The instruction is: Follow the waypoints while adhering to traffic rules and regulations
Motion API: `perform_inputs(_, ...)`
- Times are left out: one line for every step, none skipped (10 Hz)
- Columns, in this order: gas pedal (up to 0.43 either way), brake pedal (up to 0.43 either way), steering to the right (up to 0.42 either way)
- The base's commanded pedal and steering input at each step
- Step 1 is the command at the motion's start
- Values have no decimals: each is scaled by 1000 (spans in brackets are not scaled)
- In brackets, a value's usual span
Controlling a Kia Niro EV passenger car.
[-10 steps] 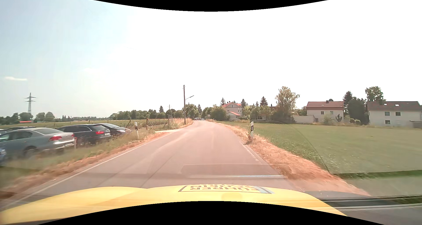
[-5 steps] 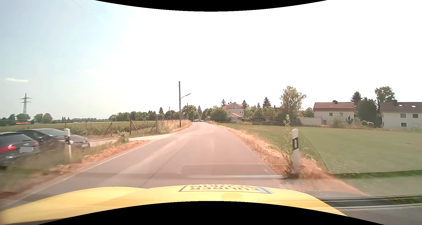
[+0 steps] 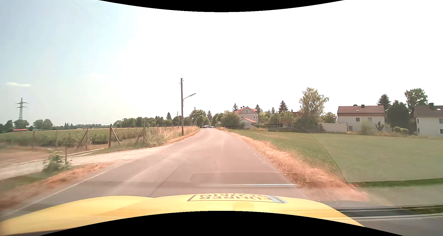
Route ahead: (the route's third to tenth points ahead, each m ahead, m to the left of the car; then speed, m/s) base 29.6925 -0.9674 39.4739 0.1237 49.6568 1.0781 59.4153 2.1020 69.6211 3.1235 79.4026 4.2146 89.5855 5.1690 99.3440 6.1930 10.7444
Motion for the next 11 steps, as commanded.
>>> perform_inputs(47,0,-3)
perform_inputs(59,0,-3)
perform_inputs(59,0,-4)
perform_inputs(59,0,-4)
perform_inputs(59,0,-6)
perform_inputs(59,0,-8)
perform_inputs(59,0,-10)
perform_inputs(59,0,-14)
perform_inputs(59,0,-14)
perform_inputs(59,0,-14)
perform_inputs(59,0,-14)
